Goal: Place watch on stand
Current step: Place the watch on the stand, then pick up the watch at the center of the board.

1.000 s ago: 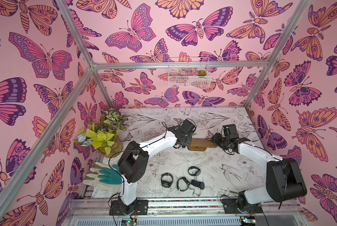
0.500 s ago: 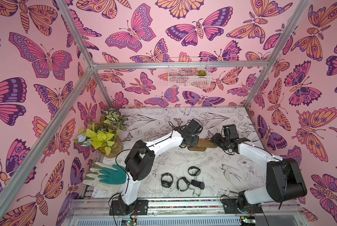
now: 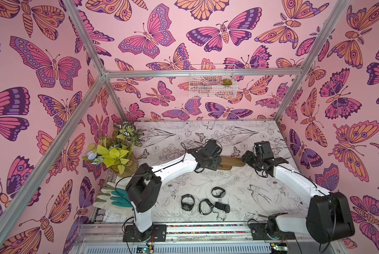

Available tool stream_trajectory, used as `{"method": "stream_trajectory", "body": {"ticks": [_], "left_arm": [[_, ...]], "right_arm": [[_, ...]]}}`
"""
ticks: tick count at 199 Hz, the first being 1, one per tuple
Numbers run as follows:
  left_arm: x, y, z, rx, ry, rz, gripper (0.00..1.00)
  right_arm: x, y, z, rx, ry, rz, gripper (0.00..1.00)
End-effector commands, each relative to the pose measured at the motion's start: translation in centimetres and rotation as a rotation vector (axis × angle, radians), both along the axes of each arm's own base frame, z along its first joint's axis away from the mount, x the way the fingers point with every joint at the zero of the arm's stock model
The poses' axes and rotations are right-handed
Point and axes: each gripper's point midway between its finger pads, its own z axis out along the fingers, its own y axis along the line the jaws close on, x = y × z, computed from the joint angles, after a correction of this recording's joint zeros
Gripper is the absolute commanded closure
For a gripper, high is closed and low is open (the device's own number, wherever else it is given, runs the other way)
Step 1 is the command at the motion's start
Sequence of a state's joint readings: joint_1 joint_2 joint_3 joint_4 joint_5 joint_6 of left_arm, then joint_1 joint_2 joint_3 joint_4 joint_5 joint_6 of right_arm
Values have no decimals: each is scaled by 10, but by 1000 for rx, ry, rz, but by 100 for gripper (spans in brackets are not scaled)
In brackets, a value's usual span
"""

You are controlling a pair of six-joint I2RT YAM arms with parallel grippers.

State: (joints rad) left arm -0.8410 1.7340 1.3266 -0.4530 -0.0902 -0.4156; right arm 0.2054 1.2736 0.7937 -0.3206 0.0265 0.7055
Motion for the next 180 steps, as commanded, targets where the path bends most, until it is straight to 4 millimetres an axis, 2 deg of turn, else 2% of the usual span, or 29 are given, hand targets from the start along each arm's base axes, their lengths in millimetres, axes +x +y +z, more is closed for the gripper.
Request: {"method": "stream_trajectory", "body": {"ticks": [1, 34, 55, 75, 105, 128, 157, 180], "left_arm": [[-2, 17, 35, -74, -124, -6, 36], [-41, 46, 13, -57, -67, -54, 36], [-59, 67, -9, -30, -40, -44, 36], [-69, 77, -26, -36, -9, -31, 36], [-74, 75, -41, -56, 33, -23, 37], [-73, 68, -44, -75, 44, -34, 37], [-73, 58, -47, -113, 65, -44, 38], [-75, 54, -54, -116, 81, -49, 39]], "right_arm": [[-30, -9, -8, -54, 59, 23, 31], [-68, 13, -15, -48, 118, 143, 35], [-94, 38, -17, -90, 147, 235, 36], [-112, 63, -24, -88, 175, 302, 37], [-125, 103, -33, -80, 206, 383, 39], [-131, 127, -40, -104, 238, 436, 40], [-138, 143, -52, -138, 281, 457, 42], [-145, 147, -65, -158, 316, 463, 46]]}}
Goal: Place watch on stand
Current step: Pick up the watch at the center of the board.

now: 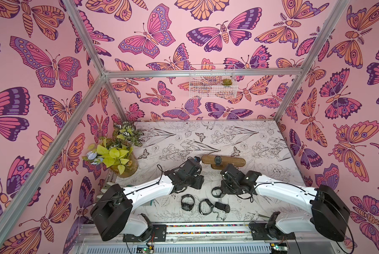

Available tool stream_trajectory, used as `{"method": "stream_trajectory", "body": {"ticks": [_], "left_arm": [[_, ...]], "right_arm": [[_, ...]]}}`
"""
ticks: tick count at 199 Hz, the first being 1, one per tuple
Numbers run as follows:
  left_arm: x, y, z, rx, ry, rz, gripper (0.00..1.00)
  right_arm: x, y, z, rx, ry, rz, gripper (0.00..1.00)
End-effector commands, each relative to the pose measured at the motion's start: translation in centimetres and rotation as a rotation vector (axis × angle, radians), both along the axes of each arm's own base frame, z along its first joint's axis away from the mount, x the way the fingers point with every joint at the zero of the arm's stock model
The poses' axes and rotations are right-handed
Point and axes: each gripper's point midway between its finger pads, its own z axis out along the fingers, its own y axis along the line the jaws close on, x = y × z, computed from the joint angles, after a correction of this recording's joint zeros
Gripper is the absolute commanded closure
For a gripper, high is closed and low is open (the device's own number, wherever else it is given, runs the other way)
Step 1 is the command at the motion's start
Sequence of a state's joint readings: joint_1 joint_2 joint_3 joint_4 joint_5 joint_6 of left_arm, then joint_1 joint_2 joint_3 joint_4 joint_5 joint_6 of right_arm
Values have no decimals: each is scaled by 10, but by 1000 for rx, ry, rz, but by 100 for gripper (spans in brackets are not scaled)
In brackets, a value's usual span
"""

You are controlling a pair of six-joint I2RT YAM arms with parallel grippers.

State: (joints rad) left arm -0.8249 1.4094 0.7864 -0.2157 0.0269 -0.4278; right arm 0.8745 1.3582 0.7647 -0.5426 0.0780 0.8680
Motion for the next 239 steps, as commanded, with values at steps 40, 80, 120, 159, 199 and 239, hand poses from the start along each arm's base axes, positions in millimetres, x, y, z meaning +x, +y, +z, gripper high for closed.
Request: {"method": "stream_trajectory", "body": {"ticks": [40, 80, 120, 159, 199, 239], "left_arm": [[-3, -10, -11, -18, 24, -14, 39], [-5, -14, -15, -16, 26, -35, 39], [-6, -23, -14, -20, 27, -54, 41], [-10, -35, -14, -21, 26, -87, 42], [-15, -51, -5, -51, 18, -125, 43], [-23, -67, -3, -88, 21, -170, 45]], "right_arm": [[-7, 2, -20, -75, 48, -31, 52], [-11, -1, -28, -90, 54, -42, 69], [-2, -8, -22, -120, -2, -69, 85], [12, -13, -5, -119, -93, -107, 96], [21, -20, 11, -112, -178, -126, 100], [25, -19, 21, -97, -215, -110, 100]]}}
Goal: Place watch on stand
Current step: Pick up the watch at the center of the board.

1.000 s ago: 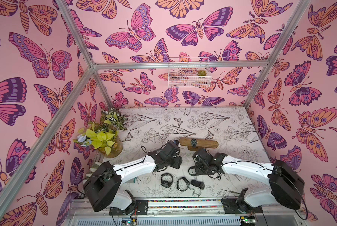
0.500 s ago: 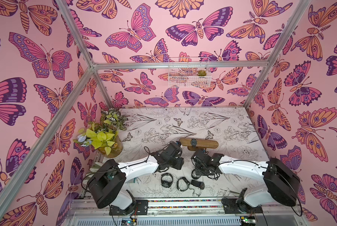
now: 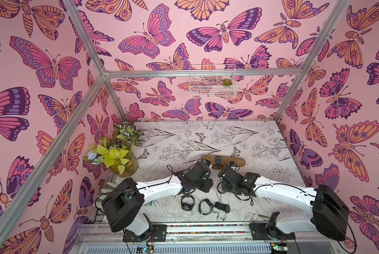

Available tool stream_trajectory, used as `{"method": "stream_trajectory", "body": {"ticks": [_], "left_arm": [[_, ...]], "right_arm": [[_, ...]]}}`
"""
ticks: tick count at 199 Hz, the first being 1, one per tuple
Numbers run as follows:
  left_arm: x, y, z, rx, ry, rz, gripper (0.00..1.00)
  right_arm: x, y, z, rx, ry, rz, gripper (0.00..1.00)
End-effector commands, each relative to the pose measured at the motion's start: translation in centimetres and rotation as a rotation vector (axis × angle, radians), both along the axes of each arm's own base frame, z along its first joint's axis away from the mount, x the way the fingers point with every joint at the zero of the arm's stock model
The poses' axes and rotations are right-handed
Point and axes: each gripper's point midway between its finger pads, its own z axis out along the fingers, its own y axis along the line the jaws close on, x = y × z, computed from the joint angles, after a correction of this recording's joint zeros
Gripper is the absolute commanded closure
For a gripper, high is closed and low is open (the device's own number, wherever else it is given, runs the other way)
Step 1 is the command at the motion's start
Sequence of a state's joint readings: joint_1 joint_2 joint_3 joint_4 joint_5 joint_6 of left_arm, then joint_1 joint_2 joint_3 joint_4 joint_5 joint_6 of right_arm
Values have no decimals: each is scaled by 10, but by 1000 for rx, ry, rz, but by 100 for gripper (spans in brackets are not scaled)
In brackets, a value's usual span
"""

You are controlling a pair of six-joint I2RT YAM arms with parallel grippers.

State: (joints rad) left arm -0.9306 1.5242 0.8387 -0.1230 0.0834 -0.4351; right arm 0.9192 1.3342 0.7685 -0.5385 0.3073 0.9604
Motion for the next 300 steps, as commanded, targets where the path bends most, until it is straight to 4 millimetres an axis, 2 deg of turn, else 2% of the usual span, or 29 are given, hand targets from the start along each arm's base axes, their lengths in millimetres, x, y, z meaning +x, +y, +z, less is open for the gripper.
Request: {"method": "stream_trajectory", "body": {"ticks": [1, 50, 113, 143, 178, 201, 228, 250, 275, 300], "left_arm": [[-3, -14, 4, -37, 3, -36, 45], [-4, -25, 22, -135, -7, -33, 47], [-9, -43, 17, -145, 17, -66, 51], [-7, -45, 7, -101, 28, -65, 63], [-5, -42, -2, -53, 41, -55, 86], [-1, -39, 0, -50, 31, -38, 99], [9, -31, 7, -71, 8, -29, 100], [20, -20, 18, -125, -19, -23, 100], [30, -12, 37, -246, -73, -33, 100], [26, -15, 64, -365, -176, -116, 100]], "right_arm": [[3, -5, 6, -26, -41, 12, 100], [6, -2, 9, -30, -55, 32, 100], [7, 10, 14, -7, -72, 63, 100], [6, 11, 15, -6, -74, 67, 100], [6, 13, 19, 0, -79, 81, 100], [4, 18, 26, 30, -83, 123, 92], [1, 23, 47, 98, -132, 188, 73], [0, 16, 70, 167, -217, 207, 63], [-1, 3, 88, 242, -314, 201, 59], [-5, -1, 97, 329, -385, 227, 58]]}}
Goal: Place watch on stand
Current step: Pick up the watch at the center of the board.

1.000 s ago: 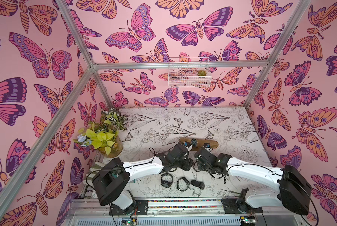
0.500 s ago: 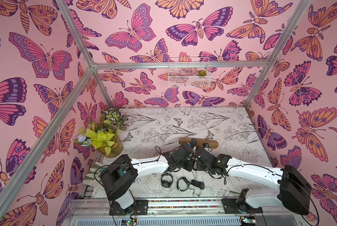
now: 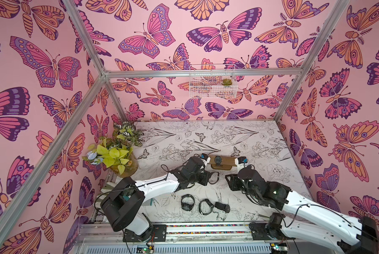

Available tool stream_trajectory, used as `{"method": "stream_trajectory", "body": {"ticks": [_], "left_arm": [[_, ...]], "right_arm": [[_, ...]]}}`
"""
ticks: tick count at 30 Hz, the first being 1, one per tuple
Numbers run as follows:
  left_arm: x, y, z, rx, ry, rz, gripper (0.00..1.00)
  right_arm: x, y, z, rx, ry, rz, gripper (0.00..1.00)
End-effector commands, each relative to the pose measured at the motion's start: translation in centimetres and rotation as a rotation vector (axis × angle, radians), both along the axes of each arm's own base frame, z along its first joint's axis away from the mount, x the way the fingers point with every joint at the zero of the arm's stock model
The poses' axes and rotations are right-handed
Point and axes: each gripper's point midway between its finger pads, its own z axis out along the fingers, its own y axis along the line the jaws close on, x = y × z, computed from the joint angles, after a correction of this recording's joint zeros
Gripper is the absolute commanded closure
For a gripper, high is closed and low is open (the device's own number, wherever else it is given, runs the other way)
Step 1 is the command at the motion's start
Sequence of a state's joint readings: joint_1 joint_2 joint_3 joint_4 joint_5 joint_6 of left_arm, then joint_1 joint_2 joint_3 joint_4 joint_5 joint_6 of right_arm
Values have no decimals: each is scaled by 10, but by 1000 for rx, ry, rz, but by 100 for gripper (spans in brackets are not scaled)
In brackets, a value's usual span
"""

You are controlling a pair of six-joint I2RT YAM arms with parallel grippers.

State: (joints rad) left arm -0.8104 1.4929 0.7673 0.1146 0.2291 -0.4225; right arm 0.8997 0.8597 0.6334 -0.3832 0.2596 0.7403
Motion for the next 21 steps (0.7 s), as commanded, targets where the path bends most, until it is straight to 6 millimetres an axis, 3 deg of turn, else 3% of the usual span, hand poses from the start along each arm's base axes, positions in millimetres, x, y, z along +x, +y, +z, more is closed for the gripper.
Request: {"method": "stream_trajectory", "body": {"ticks": [1, 6, 12, 21], "left_arm": [[-6, -14, 38, -150, -139, -118, 100], [-21, -20, 68, -250, -287, -245, 100], [-30, -20, 90, -339, -420, -298, 100], [-43, -31, 109, -476, -433, -376, 100]], "right_arm": [[-2, -1, 2, 39, -57, 46, 58], [-10, 1, 19, 99, -127, 108, 58], [-23, 16, 41, 166, -146, 224, 58], [-32, 44, 42, 221, -116, 356, 60]]}}
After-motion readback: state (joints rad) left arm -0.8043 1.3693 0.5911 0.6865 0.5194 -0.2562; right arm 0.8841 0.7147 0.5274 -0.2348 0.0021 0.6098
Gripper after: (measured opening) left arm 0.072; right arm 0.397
